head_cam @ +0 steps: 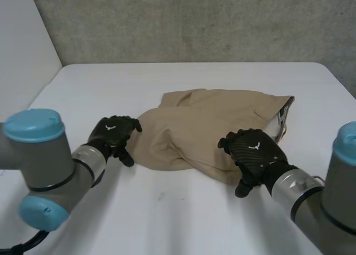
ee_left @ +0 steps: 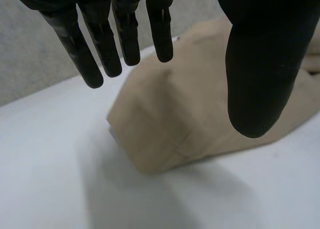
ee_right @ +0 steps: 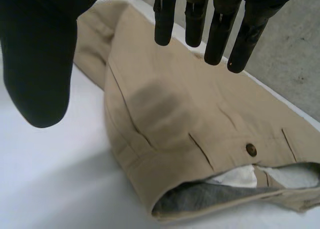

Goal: Fold the shorts.

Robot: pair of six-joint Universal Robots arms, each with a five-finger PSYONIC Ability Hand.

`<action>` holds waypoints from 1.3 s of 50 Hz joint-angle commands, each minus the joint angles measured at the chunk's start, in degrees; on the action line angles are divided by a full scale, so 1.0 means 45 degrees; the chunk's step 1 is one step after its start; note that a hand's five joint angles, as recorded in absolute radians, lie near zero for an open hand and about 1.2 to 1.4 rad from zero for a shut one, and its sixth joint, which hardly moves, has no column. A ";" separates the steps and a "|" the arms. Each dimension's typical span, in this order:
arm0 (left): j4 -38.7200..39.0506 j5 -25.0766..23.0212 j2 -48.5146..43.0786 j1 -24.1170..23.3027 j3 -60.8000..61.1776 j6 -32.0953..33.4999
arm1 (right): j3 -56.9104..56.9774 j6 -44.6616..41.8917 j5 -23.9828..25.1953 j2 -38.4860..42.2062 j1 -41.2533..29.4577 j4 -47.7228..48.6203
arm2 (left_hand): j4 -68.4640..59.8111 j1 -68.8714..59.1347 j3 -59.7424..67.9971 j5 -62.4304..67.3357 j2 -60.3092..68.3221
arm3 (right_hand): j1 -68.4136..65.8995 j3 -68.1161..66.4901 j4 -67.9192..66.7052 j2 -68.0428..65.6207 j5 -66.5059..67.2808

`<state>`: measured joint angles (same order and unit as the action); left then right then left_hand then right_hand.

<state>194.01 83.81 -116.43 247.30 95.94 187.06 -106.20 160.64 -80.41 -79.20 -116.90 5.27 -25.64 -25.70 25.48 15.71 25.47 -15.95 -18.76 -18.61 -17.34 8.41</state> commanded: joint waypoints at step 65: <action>-0.3093 0.0223 0.2925 -0.1478 -0.0950 0.2473 | 0.4205 0.0045 0.1697 0.1858 0.2520 -0.5058 | -1.0329 -1.0314 1.0364 1.0313 1.0366 | -0.2696 -0.2071 -0.2105 -0.2387 0.2149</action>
<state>179.79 84.82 -103.78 240.70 90.64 198.13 -87.16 160.68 -73.92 -70.95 -105.19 -17.92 -64.30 -63.05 64.39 55.19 64.40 -24.67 -27.75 -27.62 -28.08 17.31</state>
